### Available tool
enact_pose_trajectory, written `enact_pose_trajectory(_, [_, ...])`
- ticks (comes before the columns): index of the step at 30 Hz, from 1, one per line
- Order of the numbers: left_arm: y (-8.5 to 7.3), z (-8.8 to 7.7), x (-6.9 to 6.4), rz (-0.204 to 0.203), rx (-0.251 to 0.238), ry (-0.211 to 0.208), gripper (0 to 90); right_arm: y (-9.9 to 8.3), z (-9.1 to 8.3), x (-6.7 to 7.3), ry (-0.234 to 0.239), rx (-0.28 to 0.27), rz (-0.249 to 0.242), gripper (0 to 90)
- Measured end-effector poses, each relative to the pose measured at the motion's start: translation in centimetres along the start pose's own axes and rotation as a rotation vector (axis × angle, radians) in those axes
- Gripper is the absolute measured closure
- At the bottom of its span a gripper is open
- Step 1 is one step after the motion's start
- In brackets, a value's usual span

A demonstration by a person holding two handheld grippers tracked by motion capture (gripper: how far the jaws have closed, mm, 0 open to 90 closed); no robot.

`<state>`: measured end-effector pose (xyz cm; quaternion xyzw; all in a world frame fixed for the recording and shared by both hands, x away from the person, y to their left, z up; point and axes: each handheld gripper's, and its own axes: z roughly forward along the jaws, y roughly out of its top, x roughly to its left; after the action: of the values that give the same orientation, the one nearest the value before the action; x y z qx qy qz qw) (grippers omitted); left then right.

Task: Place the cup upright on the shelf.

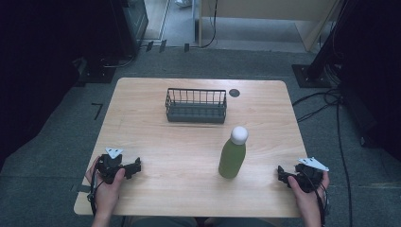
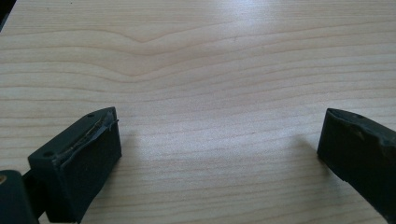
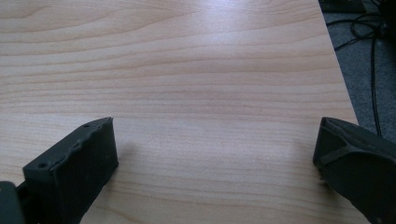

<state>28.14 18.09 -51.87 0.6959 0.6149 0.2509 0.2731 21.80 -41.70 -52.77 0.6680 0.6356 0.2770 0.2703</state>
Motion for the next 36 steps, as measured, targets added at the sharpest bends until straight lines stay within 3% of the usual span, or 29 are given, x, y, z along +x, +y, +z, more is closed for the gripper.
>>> enact_pose_trajectory(7, [0.0, 0.0, 0.0, 0.000, 0.000, 0.000, 0.1, -0.3, -0.4, 0.2, -0.008, -0.009, 0.013, 0.0])
enact_pose_trajectory(10, [0.0, 0.0, 0.0, 0.000, 0.000, 0.000, 0.1, -0.2, -1.1, 0.7, 0.047, -0.028, 0.030, 0.0])
enact_pose_trajectory(13, [0.0, 0.0, 0.0, 0.002, 0.002, 0.000, 0.1, 0.0, -1.4, 1.1, 0.060, -0.038, 0.029, 0.0])
enact_pose_trajectory(28, [0.0, 0.0, 0.0, 0.001, 0.001, 0.000, 0.1, 0.8, -3.4, 6.0, 0.162, -0.086, -0.068, 0.4])
enact_pose_trajectory(36, [0.0, 0.0, 0.0, 0.001, 0.002, 0.000, 0.1, 1.1, -4.1, 7.5, 0.197, -0.107, -0.098, 0.4])
